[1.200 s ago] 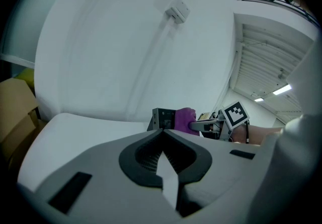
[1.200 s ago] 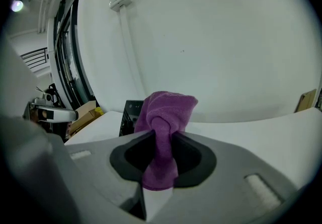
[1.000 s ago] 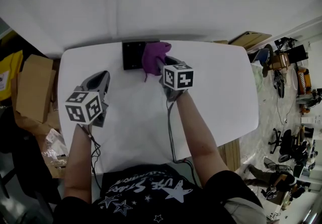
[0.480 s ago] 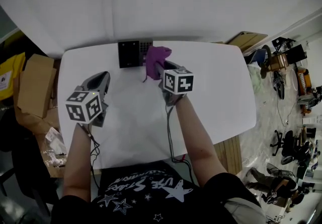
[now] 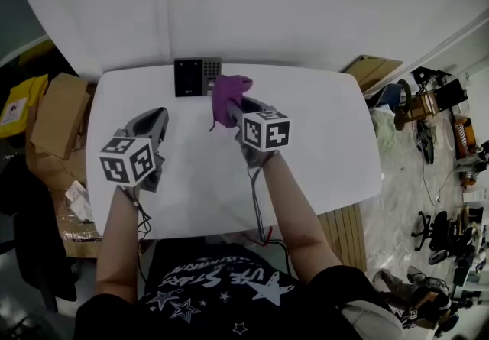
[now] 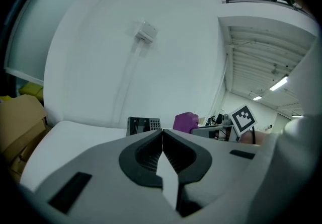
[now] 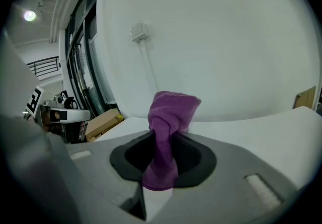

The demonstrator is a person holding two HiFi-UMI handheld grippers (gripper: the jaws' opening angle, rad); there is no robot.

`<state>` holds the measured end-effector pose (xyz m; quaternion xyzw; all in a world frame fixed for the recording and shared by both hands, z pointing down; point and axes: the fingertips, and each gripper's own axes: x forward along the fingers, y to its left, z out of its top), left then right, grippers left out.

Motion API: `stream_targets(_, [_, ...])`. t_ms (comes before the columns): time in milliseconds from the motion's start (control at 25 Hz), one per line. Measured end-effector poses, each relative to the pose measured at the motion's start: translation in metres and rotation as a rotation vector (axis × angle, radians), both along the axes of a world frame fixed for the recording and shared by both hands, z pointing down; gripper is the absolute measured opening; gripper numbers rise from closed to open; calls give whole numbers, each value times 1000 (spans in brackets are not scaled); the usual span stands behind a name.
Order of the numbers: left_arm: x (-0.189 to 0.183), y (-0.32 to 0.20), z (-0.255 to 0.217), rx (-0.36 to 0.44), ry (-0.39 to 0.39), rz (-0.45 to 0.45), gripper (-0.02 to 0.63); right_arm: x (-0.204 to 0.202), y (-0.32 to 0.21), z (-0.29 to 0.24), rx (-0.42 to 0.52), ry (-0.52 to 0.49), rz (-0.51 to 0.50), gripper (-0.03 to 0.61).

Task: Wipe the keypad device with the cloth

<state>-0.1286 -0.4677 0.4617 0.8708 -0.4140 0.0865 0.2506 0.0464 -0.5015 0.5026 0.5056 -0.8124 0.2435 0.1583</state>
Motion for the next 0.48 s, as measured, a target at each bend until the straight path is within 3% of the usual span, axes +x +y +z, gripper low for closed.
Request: stream_targets(480, [41,91,-15,37,-2,-33,9,17,86,-27,49,-33,-88,92])
